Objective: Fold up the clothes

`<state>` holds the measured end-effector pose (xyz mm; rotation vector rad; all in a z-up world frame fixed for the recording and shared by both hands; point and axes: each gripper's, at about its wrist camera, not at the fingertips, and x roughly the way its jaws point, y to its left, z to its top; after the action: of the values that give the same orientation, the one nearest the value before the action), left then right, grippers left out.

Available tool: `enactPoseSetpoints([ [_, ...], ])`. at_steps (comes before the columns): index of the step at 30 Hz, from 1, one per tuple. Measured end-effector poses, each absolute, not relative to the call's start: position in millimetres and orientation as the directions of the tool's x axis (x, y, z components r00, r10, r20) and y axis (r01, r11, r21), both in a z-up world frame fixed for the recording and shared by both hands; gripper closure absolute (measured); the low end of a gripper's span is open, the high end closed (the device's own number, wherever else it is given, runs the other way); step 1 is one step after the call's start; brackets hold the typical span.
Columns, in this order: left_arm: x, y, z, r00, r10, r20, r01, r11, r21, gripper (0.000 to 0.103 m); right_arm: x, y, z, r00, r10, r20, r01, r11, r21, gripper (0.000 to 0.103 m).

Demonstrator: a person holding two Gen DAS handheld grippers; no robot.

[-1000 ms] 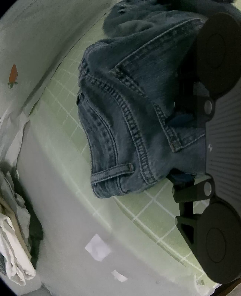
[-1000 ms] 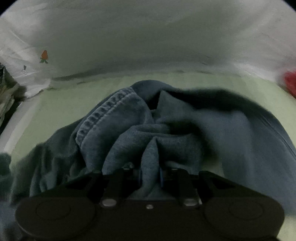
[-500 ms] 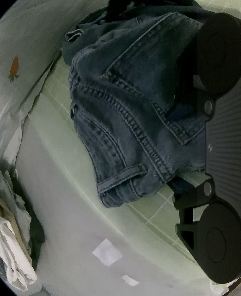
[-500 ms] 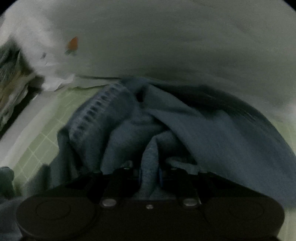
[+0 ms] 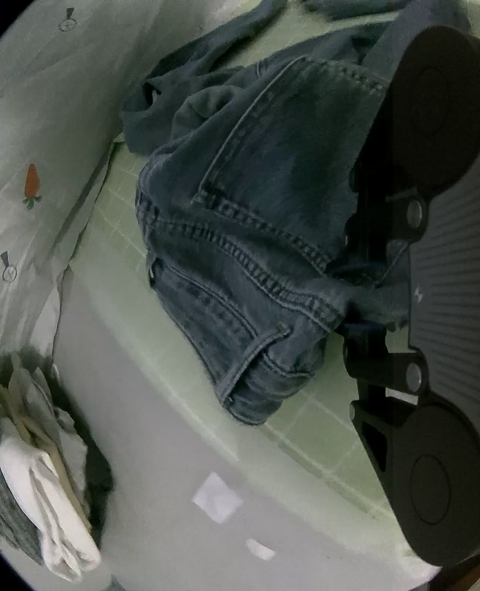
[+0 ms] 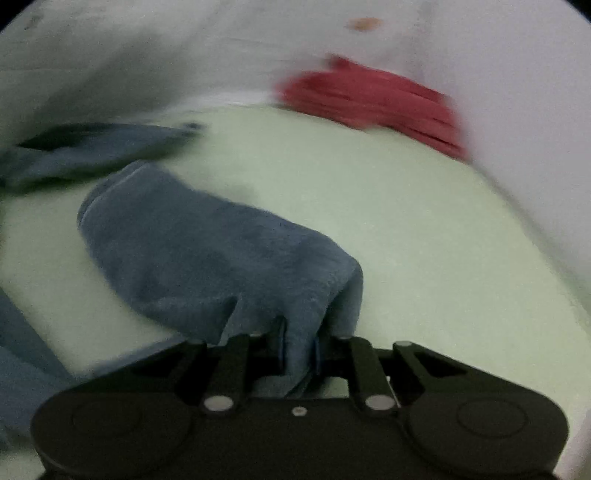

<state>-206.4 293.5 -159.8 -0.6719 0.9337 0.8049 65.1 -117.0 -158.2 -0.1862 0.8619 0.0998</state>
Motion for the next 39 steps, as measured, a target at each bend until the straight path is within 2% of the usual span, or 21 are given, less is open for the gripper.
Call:
enactPoseSetpoints([
  [3,-220.4,288.3,-151.4,0.363,0.325,-0.873,-0.843,0.513,-0.160,0.085,39.0,-150.7,-156.1,0.637,-0.073,-0.767,-0.074,0.985,-0.155,0.087],
  [9,-248.2,279.3,-134.0,0.368,0.382,-0.847,-0.867,0.469,-0.165,0.086,23.3,-156.8,-156.0,0.631,-0.027,-0.776,-0.047,0.996,-0.073,0.083],
  [14,-263.4,275.9,-128.0,0.344,0.431,-0.834,-0.885,0.445,-0.135,0.087,28.9,-153.3,-156.4,0.615,-0.030,-0.788,-0.046,0.996,-0.073,0.069],
  [16,-273.8,277.0,-118.9,0.340,0.460,-0.820,-0.899,0.415,-0.140,0.087,22.7,-153.2,-156.0,0.609,-0.029,-0.793,-0.050,0.996,-0.075,0.053],
  [19,-291.6,279.0,-98.1,0.337,0.518,-0.786,-0.912,0.386,-0.137,0.087,10.8,-155.8,-156.2,0.601,-0.008,-0.799,-0.072,0.995,-0.064,0.043],
  [23,-308.6,281.0,-72.0,0.356,0.574,-0.737,-0.912,0.384,-0.142,0.087,-9.3,-141.8,-157.7,0.618,-0.013,-0.786,-0.128,0.985,-0.117,0.038],
  [27,-305.0,278.1,-77.1,0.323,0.614,-0.720,-0.889,0.458,-0.008,0.086,-21.4,-130.7,-160.1,0.630,-0.024,-0.776,-0.141,0.979,-0.145,0.036],
  [30,-307.9,293.4,-105.7,0.257,0.521,-0.814,-0.906,0.424,-0.015,0.079,-27.7,-127.7,-160.7,0.636,-0.048,-0.770,-0.125,0.978,-0.165,0.034],
  [33,-305.6,295.1,-125.4,0.205,0.463,-0.862,-0.896,0.444,0.025,0.071,-30.7,-129.8,-159.4,0.633,-0.065,-0.771,-0.117,0.977,-0.178,0.029],
  [39,-301.4,283.7,-145.5,0.161,0.384,-0.909,-0.864,0.501,0.058,0.044,-33.8,-131.3,-156.6,0.622,-0.083,-0.778,-0.120,0.973,-0.200,0.023],
])
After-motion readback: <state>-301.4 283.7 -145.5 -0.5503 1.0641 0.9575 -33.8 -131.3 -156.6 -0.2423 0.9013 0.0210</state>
